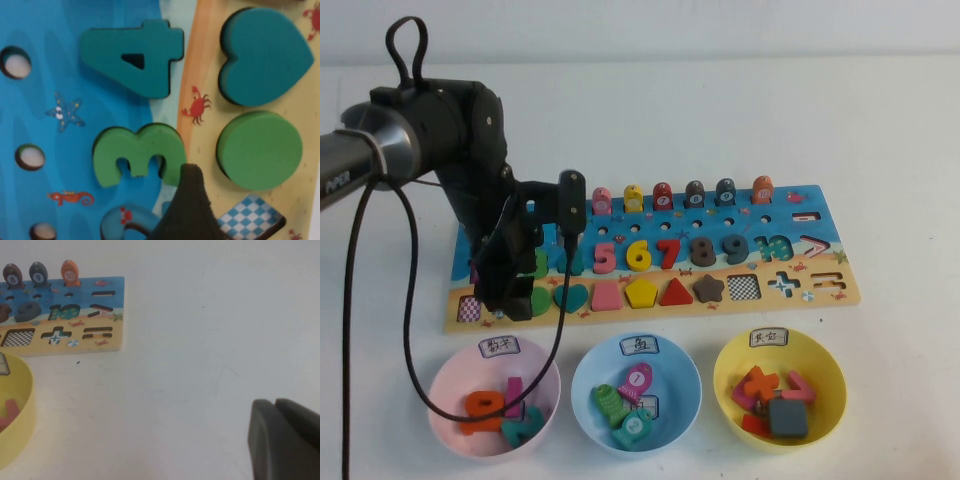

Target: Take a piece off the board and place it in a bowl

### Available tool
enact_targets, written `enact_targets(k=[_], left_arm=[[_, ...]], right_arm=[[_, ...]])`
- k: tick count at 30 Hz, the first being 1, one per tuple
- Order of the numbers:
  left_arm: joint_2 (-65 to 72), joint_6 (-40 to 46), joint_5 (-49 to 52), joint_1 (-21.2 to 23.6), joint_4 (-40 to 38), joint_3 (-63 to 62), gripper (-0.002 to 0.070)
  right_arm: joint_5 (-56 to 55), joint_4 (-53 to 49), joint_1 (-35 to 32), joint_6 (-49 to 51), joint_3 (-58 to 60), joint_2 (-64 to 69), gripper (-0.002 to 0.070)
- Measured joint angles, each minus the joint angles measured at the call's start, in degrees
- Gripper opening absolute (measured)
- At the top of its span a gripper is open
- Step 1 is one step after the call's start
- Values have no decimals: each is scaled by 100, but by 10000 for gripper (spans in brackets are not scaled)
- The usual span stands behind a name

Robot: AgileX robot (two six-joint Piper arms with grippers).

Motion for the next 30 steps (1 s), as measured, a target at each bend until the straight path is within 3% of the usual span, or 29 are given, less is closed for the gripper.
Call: enact_targets(k=[9, 30], left_arm=[[84, 424, -104, 0, 57, 0, 498], [-15, 448, -59, -12, 13, -51, 498]], right_arm=[[0, 0, 0, 0, 0, 0, -17], [0, 0, 0, 0, 0, 0, -17]])
